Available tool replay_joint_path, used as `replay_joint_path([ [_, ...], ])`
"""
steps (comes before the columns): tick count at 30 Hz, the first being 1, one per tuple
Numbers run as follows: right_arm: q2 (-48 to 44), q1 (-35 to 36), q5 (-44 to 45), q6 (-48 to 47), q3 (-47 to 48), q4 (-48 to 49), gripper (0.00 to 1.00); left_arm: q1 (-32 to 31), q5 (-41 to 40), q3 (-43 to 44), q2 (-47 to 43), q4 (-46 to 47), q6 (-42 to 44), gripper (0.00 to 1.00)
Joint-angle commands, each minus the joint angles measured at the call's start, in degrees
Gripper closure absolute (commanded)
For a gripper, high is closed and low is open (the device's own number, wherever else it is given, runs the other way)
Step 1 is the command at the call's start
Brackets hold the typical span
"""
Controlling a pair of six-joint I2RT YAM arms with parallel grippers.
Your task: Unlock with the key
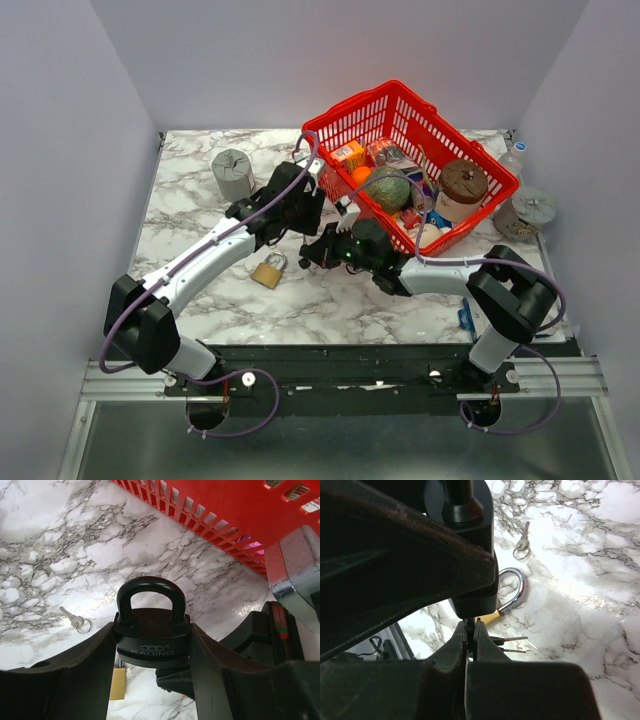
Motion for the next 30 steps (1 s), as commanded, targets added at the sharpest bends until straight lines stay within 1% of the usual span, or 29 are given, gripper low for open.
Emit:
replay_joint_path([
  [1, -0.97, -1.47, 3.97, -4.77, 1.77, 7.6, 0.99, 0.17, 2.38, -0.5, 0.78, -2.27, 0.0, 1.0],
  [9, -0.89, -1.56, 5.38, -3.9, 1.33, 8.13, 0.99, 0.17, 3.34, -0.5, 1.31, -2.36, 0.18, 1.0],
  [16, -1.06, -3.92, 3.62, -1.26, -0.43, 10.76, 0.99, 0.26, 5.19, -0.58, 1.48, -2.36, 0.09, 1.0],
  [22, -2.82, -4.02, 3.35, -5.65, -2.09, 13.57, 0.99, 0.26, 7.38, -0.85, 2.1, -2.45, 0.0, 1.0],
  [26, -4.14, -4.19, 7.04, -6.09, -2.89, 13.14, 0.99, 0.17, 7.65, -1.02, 2.36, -2.62, 0.09, 1.0],
  [29, -5.01, -4.28, 7.31, -7.67, -2.89, 13.05, 0.99, 0.26, 8.0, -1.55, 2.36, -2.71, 0.0, 1.0],
  [30, -5.19, -4.28, 8.88, -8.72, -2.89, 13.14, 0.99, 0.26, 8.26, -1.81, 2.45, -2.71, 0.0, 1.0],
])
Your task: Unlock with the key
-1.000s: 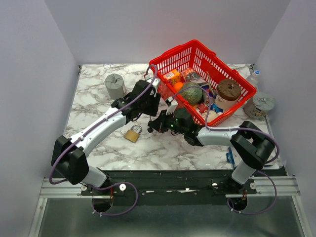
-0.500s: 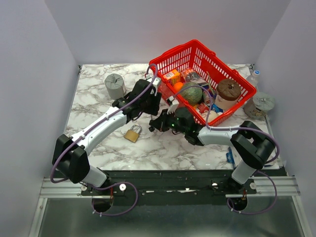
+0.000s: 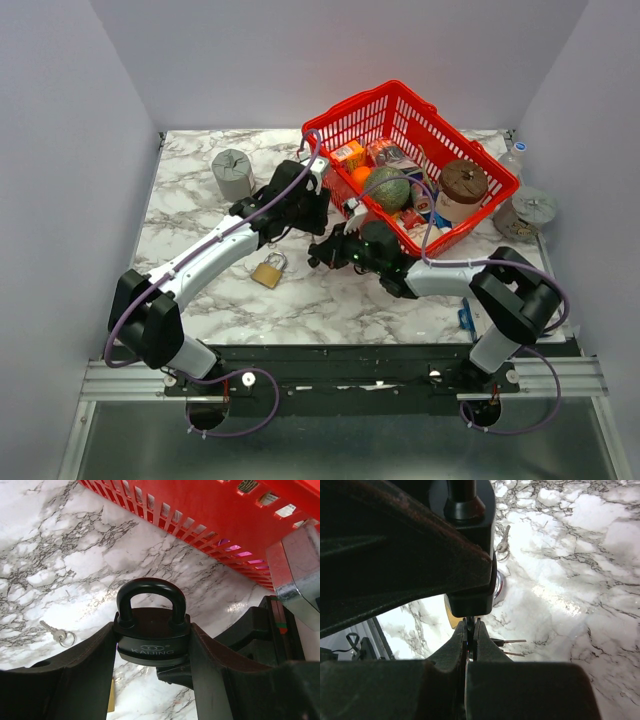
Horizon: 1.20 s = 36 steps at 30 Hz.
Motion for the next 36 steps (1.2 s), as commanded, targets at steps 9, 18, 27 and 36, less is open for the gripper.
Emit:
replay_joint_path([
  [9, -6.21, -2.25, 11.99, -5.37, 1.18, 9.9, 0.99, -0.03, 4.12, -2.67, 1.19, -4.94, -1.25, 1.0],
  [18, -5.86, -2.16, 12.51, -2.56, 2.67, 13.16, 0.99, 0.06, 4.65, -5.22, -0.13, -3.09, -3.45, 1.0],
  [27, -7.18, -2.25, 12.95, -4.49, 2.76, 15.27, 0.99, 0.15, 5.96, -5.66, 0.04, -3.18, -3.1, 1.0],
  [36, -7.88, -2.69, 12.96, -6.33, 5.3, 15.26, 0.99, 0.77, 7.11, -6.71, 0.04, -2.91, -3.45, 1.0],
])
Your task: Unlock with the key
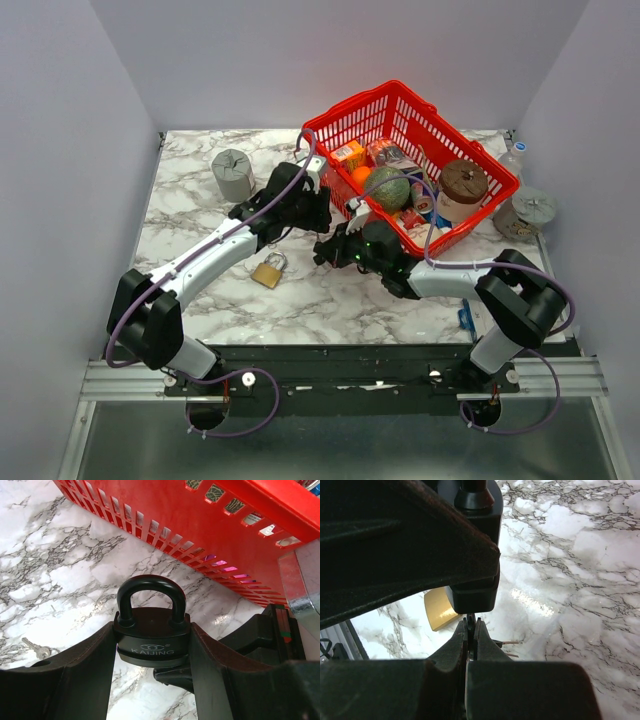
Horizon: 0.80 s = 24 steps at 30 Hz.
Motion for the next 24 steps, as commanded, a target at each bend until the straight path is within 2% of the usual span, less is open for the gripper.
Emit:
replay_joint_path([
  [1, -5.91, -2.73, 8.54, -1.94, 5.79, 17.47, 0.99, 0.02, 4.07, -3.11, 0.41, -10.15, -0.76, 1.0],
  [13, -3.89, -2.73, 8.37, -1.07, 10.97, 17.21, 0.99, 0.37, 4.95, -4.25, -0.64, -9.09, -1.9, 1.0],
  [17, -4.42, -2.64, 7.75, 0.42, 10.19, 14.23, 0.99, 0.9, 2.49, -5.04, -2.04, -8.57, -3.3, 1.0],
  [24, -6.53, 0.78, 5.12, 3.94, 5.1, 5.18, 0.99, 1.96, -4.54, -9.08, -6.96, -0.33, -11.47, 1.0],
])
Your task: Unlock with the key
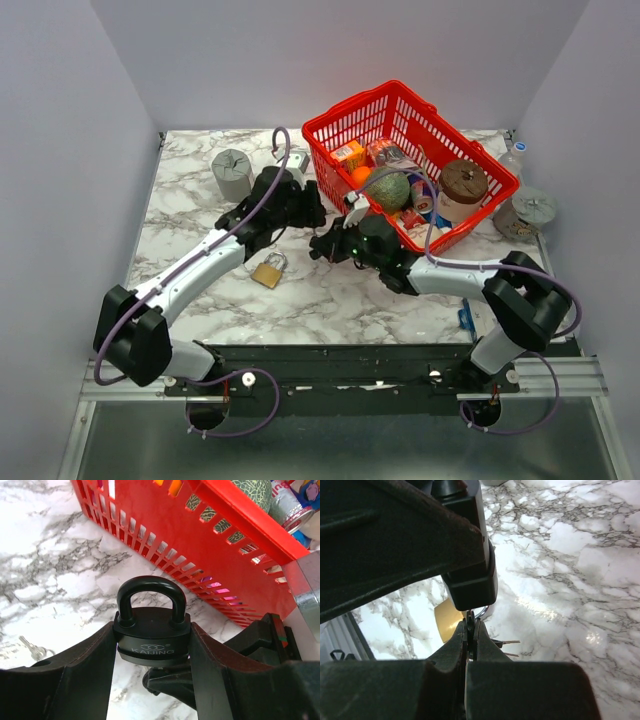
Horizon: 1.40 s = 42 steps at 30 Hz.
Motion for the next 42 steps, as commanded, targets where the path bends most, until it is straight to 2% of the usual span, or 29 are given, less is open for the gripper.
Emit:
replay_joint_path([
  [1, -6.27, 1.72, 3.98, 3.31, 0.17, 8.21, 0.99, 0.19, -3.49, -5.82, -2.57, -5.25, -8.57, 1.0],
  [6, -9.16, 5.59, 0.83, 7.18, -6.24, 4.96, 0.99, 0.27, -6.3, -6.36, -3.98, -4.71, -12.54, 1.0],
  [13, -14.44, 13.67, -1.03, 12.8, -16.87, 2.93, 0.99, 0.36, -11.75, -4.95, -4.77, -8.49, -14.91, 1.0],
  [17, -20.4, 14.21, -0.51, 15.35, -25.56, 4.68, 0.99, 0.36, -13.78, -6.09, -5.13, -9.46, -16.23, 1.0],
  [24, -28.67, 14.21, 4.48, 16.06, -30.85, 3.9, 0.99, -0.34, -13.42, -7.77, -2.59, -9.63, -19.05, 1.0],
  [29, -36.4, 13.16, 7.75, 13.6, -31.65, -0.92, 0.99, -4.29, -16.94, -6.8, 1.63, -12.71, -19.84, 1.0],
  [32, -42.73, 11.14, 9.51, 11.93, -32.09, -5.13, 0.99, -8.14, -21.15, -3.56, 6.2, -17.18, -19.4, 1.0],
  [37, -56.07, 10.0, 16.71, 7.11, -31.83, -13.93, 0.99, -15.19, -34.32, 7.76, 16.57, -32.47, -19.49, 1.0],
  [42, -64.0, 9.64, 19.62, 5.42, -32.35, -20.0, 0.99, -18.61, -38.46, 13.49, 21.49, -40.72, -20.36, 1.0],
])
